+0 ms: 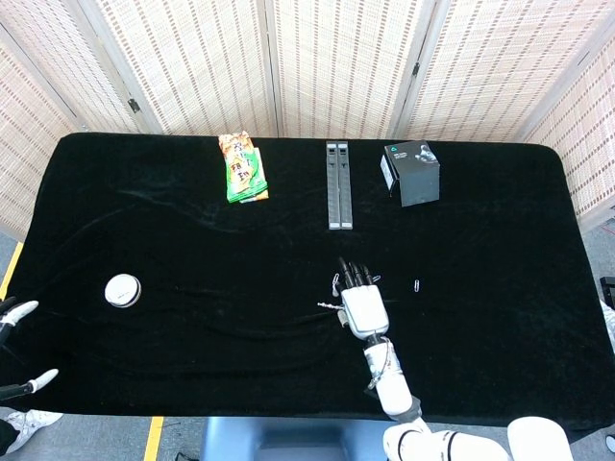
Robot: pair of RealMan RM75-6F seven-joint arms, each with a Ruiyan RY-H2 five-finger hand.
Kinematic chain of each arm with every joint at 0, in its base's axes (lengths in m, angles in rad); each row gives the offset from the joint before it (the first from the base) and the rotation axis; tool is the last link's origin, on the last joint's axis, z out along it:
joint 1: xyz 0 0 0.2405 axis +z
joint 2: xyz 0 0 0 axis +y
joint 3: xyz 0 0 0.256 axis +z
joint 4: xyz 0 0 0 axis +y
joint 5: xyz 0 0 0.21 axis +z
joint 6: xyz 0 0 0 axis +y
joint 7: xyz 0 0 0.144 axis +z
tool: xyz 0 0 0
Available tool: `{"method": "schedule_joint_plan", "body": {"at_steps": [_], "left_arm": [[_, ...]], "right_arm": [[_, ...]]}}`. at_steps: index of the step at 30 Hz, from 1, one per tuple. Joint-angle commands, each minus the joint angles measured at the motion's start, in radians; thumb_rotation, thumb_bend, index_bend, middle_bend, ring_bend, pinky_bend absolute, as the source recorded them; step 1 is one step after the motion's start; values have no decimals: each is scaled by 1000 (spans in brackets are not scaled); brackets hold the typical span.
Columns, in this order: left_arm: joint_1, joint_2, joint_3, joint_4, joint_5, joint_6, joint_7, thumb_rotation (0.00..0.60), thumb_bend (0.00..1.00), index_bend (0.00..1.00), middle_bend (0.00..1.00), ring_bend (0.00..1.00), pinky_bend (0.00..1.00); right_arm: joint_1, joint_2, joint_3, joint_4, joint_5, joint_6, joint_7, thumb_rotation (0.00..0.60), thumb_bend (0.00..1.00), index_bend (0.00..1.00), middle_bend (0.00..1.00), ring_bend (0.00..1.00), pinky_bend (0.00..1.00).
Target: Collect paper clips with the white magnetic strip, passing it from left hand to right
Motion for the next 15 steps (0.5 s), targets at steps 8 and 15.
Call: {"method": "schedule_joint_plan", "body": {"at_steps": [8, 15], "left_arm": [[0, 2, -6, 2, -4, -10, -8, 600, 172, 142, 205, 100, 0], [3, 4, -11, 6, -6, -10, -20, 600, 172, 141, 205, 100, 0]], "right_arm": [[9, 34, -13, -71, -4, -13, 0, 600, 341, 409, 2, 7, 62], [37, 5, 14, -38, 17, -26, 0, 600, 341, 409, 7, 11, 62]]}}
